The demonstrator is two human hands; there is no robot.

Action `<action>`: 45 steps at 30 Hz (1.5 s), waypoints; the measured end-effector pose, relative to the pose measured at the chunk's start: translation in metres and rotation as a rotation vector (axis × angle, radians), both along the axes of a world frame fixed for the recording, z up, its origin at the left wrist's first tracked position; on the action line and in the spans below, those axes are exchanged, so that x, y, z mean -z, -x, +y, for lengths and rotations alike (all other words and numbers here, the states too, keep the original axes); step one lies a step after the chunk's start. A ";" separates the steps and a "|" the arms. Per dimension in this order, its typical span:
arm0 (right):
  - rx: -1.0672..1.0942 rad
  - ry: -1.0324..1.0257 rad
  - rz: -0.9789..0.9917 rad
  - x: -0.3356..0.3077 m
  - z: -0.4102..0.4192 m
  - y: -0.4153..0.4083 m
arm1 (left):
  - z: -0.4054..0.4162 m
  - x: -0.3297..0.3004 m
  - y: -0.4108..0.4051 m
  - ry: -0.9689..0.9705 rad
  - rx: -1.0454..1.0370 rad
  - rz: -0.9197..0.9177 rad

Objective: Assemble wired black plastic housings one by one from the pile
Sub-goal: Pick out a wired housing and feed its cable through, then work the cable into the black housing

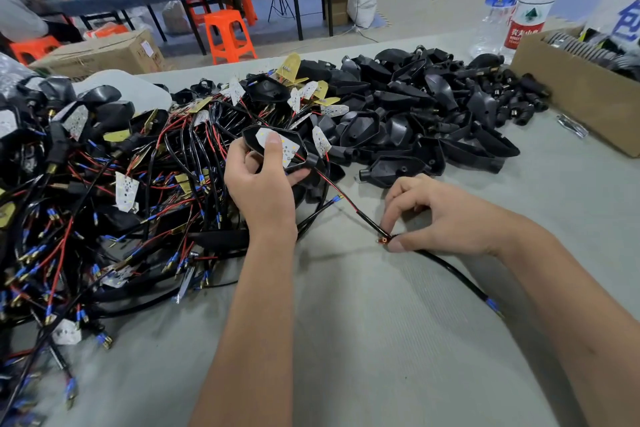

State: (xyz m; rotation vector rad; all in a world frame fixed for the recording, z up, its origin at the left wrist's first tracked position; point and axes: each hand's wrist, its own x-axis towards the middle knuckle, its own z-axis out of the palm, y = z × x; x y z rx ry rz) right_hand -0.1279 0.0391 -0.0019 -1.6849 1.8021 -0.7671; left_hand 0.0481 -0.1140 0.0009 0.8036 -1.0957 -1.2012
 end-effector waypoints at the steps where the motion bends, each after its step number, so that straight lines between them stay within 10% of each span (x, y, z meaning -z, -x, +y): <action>1: 0.013 0.026 -0.016 0.002 -0.001 0.000 | -0.001 0.000 0.000 -0.008 -0.012 0.005; 8: 0.355 0.409 0.061 0.016 -0.006 0.007 | 0.002 -0.007 -0.007 -0.009 -0.138 -0.030; 15: 0.618 0.445 0.384 0.017 0.000 0.018 | 0.007 -0.005 -0.019 0.153 -0.469 -0.687; 20: 0.618 0.430 0.111 0.018 0.002 0.024 | 0.013 -0.002 -0.024 0.103 -0.534 -0.920; 23: 0.527 0.413 -0.018 0.018 0.005 0.028 | 0.025 -0.013 -0.013 0.398 -0.673 -0.829; 26: 0.474 0.420 -0.180 0.017 0.005 0.033 | 0.049 -0.015 0.024 0.768 -0.239 -0.774; 30: 0.470 0.444 -0.445 0.015 0.008 0.039 | 0.084 0.000 0.073 0.797 0.327 -1.050; 45: 0.713 0.492 -0.552 0.021 0.008 0.054 | 0.055 0.015 0.070 0.556 0.289 -0.773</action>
